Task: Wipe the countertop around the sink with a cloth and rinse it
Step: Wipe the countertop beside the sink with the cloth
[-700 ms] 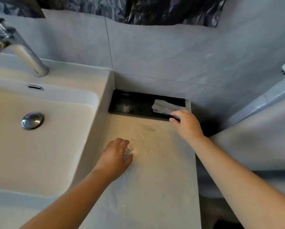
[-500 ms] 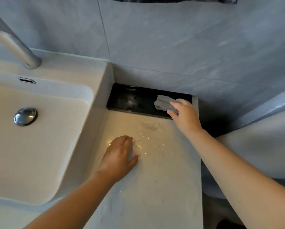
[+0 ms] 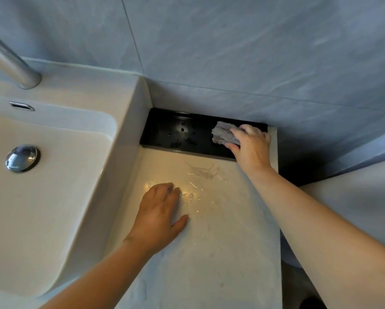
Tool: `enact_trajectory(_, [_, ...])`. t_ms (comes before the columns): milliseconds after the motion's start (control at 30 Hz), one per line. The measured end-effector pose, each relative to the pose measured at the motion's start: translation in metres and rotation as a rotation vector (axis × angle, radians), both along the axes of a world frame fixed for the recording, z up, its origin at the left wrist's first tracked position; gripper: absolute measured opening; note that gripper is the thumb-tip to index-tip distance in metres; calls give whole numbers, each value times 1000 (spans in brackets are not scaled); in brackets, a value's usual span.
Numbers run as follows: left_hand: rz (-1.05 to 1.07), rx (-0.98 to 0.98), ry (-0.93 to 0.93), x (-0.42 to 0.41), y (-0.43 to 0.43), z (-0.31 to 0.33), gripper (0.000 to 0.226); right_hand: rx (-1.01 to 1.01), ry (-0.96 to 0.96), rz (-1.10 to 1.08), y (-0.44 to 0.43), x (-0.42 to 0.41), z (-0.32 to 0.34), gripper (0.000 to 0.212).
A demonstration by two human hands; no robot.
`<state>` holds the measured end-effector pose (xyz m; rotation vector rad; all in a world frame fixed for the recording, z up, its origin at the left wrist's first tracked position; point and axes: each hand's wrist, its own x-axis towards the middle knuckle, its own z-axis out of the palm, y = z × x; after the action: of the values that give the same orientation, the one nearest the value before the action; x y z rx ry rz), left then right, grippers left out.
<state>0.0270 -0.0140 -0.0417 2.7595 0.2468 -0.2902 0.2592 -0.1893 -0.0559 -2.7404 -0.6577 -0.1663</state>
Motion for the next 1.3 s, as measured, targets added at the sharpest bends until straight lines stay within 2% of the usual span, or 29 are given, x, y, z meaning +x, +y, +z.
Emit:
enact_trajectory(200, [3, 26, 14, 0, -1, -2, 83, 59, -36, 13, 0, 4, 12, 20])
enact_trajectory(333, [6, 31, 23, -1, -3, -2, 87, 275, -124, -4, -23, -23, 31, 21])
enact_trajectory(533, [-3, 52, 57, 1, -5, 2, 93, 407, -167, -101, -67, -65, 50, 22])
enact_trajectory(633, [-25, 70, 85, 0, -4, 3, 94, 365, -108, -121, -81, -77, 46, 23])
enact_trajectory(767, [-33, 80, 98, 1, -4, 5, 88, 195, 12, -178, -91, -81, 22, 23])
enact_trajectory(867, [-35, 89, 98, 1, -4, 6, 88, 177, 84, -172, -91, -83, 5, 26])
enact_trajectory(1033, [-35, 90, 93, -1, -4, 3, 100, 217, 36, -195, -84, -86, -5, 25])
enact_trajectory(1300, [-55, 76, 69, -1, 0, 1, 101, 206, 23, -115, -83, -125, -8, 25])
